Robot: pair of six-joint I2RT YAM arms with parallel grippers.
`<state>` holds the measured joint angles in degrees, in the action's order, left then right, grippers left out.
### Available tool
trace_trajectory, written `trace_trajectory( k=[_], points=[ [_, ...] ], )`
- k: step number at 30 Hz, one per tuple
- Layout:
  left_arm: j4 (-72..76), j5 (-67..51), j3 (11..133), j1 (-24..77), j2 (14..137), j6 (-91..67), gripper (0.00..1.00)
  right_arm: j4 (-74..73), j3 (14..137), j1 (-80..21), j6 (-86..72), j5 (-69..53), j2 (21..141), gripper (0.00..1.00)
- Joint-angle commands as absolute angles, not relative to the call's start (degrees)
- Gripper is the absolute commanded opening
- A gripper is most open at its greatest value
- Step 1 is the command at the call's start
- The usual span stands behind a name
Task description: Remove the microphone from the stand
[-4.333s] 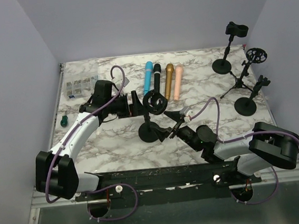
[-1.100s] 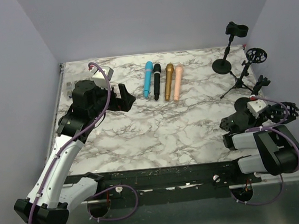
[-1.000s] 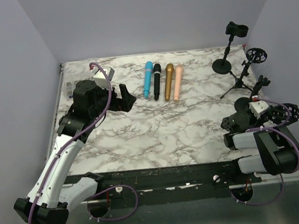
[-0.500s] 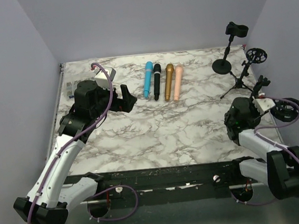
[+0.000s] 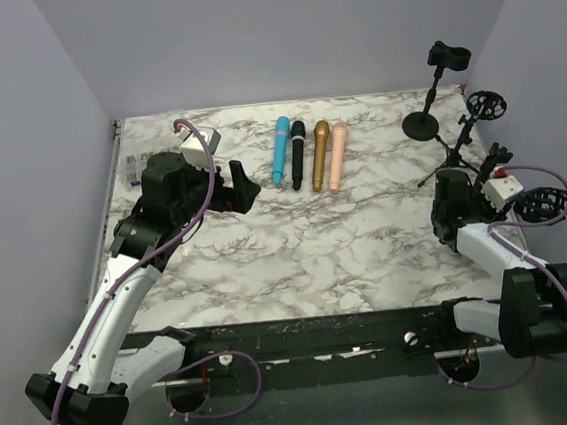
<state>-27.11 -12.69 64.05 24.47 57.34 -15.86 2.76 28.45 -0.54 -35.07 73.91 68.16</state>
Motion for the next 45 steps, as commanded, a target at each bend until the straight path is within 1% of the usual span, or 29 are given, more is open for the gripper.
trace_trajectory(
  k=[1, 3, 7, 12, 13, 15, 18, 20, 21, 23, 27, 32, 39, 45],
  points=[
    [-26.8, -13.9, 64.0, 25.0, 57.8, -16.0, 0.95, -4.0, 30.4, 2.5, -36.3, 75.1, 69.7, 0.01],
    [-26.7, -14.4, 64.0, 25.0, 57.8, -16.1, 0.95, -4.1, 30.7, 3.2, -35.9, 75.4, 70.3, 0.01],
    [-26.7, -14.3, 63.9, 25.3, 57.3, -16.1, 0.94, -4.9, 31.4, 4.0, -35.6, 77.3, 72.1, 0.06],
    [-26.6, -14.2, 63.9, 26.0, 56.8, -16.0, 0.95, -6.1, 30.9, 4.6, -36.4, 77.1, 70.6, 0.11],
    [-26.6, -14.3, 63.9, 26.1, 56.8, -16.0, 0.95, -6.0, 30.7, 4.7, -36.5, 76.9, 70.4, 0.15],
    [-26.7, -14.8, 64.0, 26.3, 56.7, -16.2, 0.94, -6.1, 30.9, 4.7, -36.5, 76.4, 70.5, 0.26],
    [-26.5, -15.1, 64.0, 26.4, 56.2, -16.3, 0.95, -6.2, 31.0, 4.7, -36.3, 75.0, 70.4, 0.36],
    [-26.5, -15.0, 64.0, 26.4, 55.9, -16.3, 0.95, -6.1, 31.0, 4.7, -36.0, 73.0, 70.1, 0.45],
    [-26.5, -15.0, 64.0, 26.4, 55.8, -16.3, 0.95, -6.1, 31.2, 4.7, -35.7, 71.4, 69.9, 0.53],
    [-26.5, -14.9, 63.9, 26.5, 55.6, -16.2, 0.95, -6.2, 31.3, 4.7, -35.1, 68.2, 69.8, 0.64],
    [-26.5, -14.9, 64.1, 26.4, 55.6, -16.2, 0.95, -8.3, 30.7, 4.7, -36.5, 62.3, 68.2, 0.76],
    [-26.5, -14.9, 64.0, 26.5, 55.6, -16.3, 0.95, -8.3, 28.5, 4.7, -36.6, 52.7, 66.0, 0.84],
    [-26.4, -15.5, 64.0, 26.5, 56.1, -16.4, 0.95, -10.1, 27.3, 4.6, -37.6, 45.8, 60.5, 1.00],
    [-26.4, -15.2, 64.0, 26.5, 56.2, -16.3, 0.95, -17.3, 28.1, 4.6, -44.9, 42.0, 55.8, 1.00]
  ],
)
